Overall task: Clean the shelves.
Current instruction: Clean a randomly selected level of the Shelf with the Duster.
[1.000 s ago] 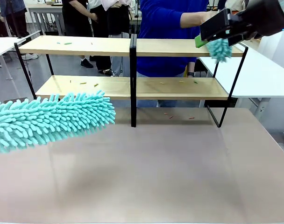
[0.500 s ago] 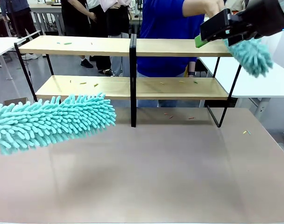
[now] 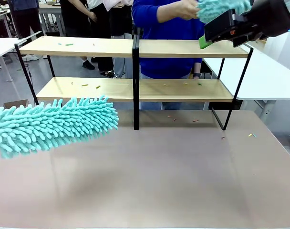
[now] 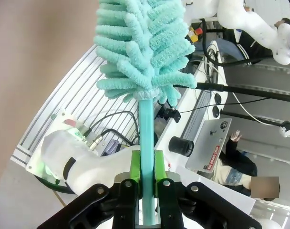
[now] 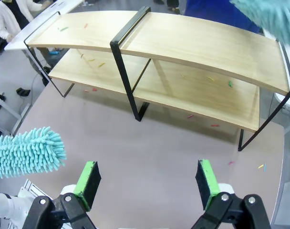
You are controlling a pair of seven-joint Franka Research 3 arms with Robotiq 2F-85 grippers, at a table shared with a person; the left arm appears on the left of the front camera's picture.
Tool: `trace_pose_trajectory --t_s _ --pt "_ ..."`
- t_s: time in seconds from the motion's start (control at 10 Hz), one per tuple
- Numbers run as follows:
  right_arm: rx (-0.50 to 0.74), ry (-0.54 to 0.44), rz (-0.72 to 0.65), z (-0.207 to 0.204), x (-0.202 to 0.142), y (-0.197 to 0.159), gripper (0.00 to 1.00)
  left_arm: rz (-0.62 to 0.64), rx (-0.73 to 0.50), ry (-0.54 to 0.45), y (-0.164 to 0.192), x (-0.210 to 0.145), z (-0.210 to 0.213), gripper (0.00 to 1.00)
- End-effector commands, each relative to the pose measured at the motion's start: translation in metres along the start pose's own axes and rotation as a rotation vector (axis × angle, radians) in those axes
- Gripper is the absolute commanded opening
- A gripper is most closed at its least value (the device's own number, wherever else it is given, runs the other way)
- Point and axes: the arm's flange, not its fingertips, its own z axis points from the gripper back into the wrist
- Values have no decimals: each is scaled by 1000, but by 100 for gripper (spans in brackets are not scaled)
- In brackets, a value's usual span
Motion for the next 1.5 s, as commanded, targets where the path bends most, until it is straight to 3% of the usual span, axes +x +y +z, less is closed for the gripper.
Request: trace_pose_trajectory --t_s 0.0,0.2,0.6,0.7,0.8,0.9,1.0,1.2,1.3,1.4 --pt "0 -2 -3 0 1 0 100 -33 -7 -16 -6 13 -10 13" --pt "0 -2 -3 0 1 0 100 -30 50 -95 -22 47 -29 13" --pt "0 -2 -3 0 1 0 100 -58 315 -185 -77 163 -118 13" --pt "0 -2 -3 0 1 0 100 -40 291 -191 -77 183 -137 13" --pt "0 -2 -3 0 1 0 100 -21 295 -222 -73 195 -144 13" --pt "0 -2 -3 0 1 0 100 4 146 -101 -73 188 -130 13" --pt "0 -2 -3 0 1 0 100 -63 318 -192 -88 184 -146 13" --pt "0 -2 -3 0 1 0 100 -63 318 -192 -88 184 -146 13" --pt "0 -2 -3 0 1 0 100 -51 283 -160 -78 194 -152 13" --pt "0 -2 -3 0 1 0 100 -34 314 -202 -87 214 -166 13"
